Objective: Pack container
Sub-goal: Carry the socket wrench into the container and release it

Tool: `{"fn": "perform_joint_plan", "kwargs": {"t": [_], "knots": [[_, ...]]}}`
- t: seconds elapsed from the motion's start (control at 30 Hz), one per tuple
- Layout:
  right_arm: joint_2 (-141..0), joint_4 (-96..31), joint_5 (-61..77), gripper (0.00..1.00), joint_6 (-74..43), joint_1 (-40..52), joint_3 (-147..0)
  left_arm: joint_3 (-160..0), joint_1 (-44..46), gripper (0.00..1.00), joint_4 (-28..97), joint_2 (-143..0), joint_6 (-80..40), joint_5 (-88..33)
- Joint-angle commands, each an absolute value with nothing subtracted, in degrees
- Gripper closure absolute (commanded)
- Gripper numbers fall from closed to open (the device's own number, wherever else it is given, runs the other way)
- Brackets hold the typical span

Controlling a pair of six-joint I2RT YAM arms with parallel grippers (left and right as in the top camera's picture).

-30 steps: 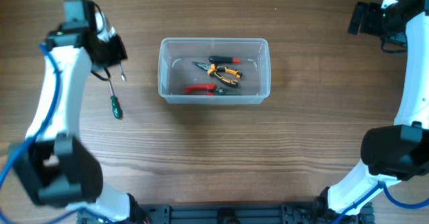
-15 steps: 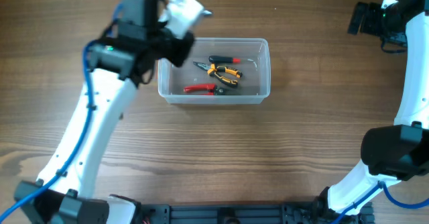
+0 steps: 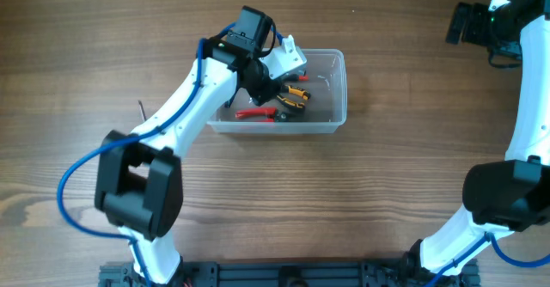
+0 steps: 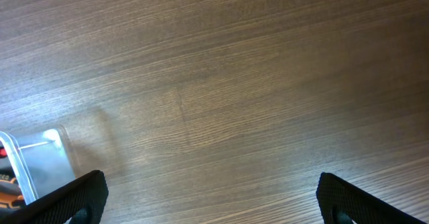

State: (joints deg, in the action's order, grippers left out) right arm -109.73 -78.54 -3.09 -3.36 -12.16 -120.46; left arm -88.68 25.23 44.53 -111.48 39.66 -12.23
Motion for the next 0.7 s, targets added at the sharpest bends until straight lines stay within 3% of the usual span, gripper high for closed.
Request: {"fn": "perform_joint_plan", "kwargs": {"t": [0.0, 0.1, 0.17, 0.33, 0.67], "knots": [[-110.3, -78.4, -3.9, 0.00, -3.1, -12.0, -120.5, -89.4, 25.5, 0.96, 44.6, -114.9, 43.1, -11.2], [-110.3, -78.4, -3.9, 0.00, -3.1, -12.0, -120.5, -89.4, 25.5, 0.96, 44.6, -116.4, 43.1, -11.2], [-110.3, -78.4, -3.9, 0.00, -3.1, -12.0, -120.5, -89.4, 25.5, 0.82, 44.6, -117.0, 43.1, -11.2], [-110.3, -78.4, -3.9, 0.00, -3.1, -12.0, -120.5, -89.3, 25.5, 0.73, 44.6, -117.0, 43.0, -10.6], [-110.3, -78.4, -3.9, 0.00, -3.2, -12.0, -120.5, -94.2, 23.0, 0.72, 45.0, -104.9, 21.5, -7.3]]}}
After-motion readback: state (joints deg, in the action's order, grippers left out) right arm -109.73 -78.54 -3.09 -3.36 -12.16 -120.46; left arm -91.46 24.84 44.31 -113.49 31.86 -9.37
